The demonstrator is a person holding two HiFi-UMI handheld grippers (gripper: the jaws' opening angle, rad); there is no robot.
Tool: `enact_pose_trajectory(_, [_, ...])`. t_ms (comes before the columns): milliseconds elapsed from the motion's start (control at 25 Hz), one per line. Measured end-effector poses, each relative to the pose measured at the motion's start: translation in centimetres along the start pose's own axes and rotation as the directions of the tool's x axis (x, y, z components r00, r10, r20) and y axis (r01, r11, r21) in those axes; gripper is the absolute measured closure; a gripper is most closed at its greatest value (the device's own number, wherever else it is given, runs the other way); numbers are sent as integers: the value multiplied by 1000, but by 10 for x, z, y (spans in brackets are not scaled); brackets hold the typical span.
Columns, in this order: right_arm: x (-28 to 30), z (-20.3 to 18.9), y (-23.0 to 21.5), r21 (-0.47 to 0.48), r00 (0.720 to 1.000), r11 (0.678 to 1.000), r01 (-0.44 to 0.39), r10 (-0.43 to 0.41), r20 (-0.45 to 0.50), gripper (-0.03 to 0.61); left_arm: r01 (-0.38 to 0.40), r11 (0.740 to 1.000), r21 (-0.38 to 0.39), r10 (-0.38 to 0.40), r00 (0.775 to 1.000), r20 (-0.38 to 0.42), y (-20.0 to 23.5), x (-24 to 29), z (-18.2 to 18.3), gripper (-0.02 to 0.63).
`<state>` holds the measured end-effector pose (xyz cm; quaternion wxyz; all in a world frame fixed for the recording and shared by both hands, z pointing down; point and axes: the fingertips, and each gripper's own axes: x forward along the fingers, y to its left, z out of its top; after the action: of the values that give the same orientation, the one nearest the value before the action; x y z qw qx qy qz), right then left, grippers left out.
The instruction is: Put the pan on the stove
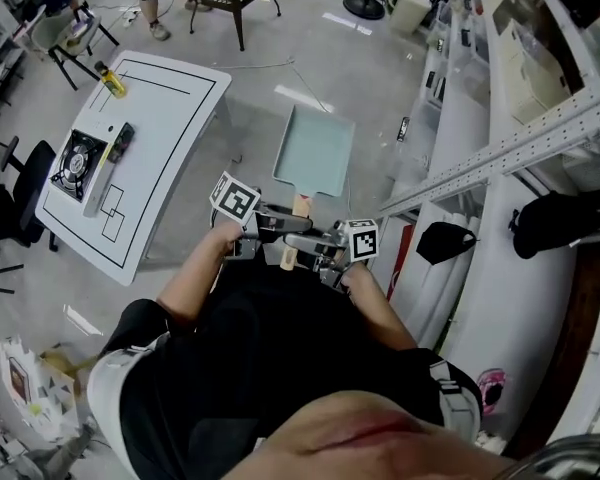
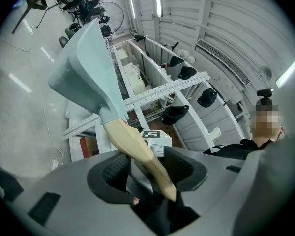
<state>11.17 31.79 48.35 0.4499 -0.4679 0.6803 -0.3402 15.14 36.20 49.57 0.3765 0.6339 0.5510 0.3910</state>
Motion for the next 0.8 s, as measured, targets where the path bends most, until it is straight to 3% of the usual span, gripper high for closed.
enact_pose_trajectory(120, [14,19,-17,-5,1000,1000,-5,5,-28,399,13,1000,-19,-13,1000,26,12,-18,18,403])
enact_pose_trajectory(520, [120,98,-72,28,983,999,-47,51,-176,399,-54,998,-26,57,986,155,48,-137,103,403])
enact_pose_trajectory(640, [164,115,-87,39,964,997,-71,79,-253,399,-107,994,10,103,973,205,55,-189,126,403])
enact_pose_trajectory(800, [224,132,-109,65,925,992,-112,128,-358,399,-131,991,-28,133,939,317,64,-256,145,403])
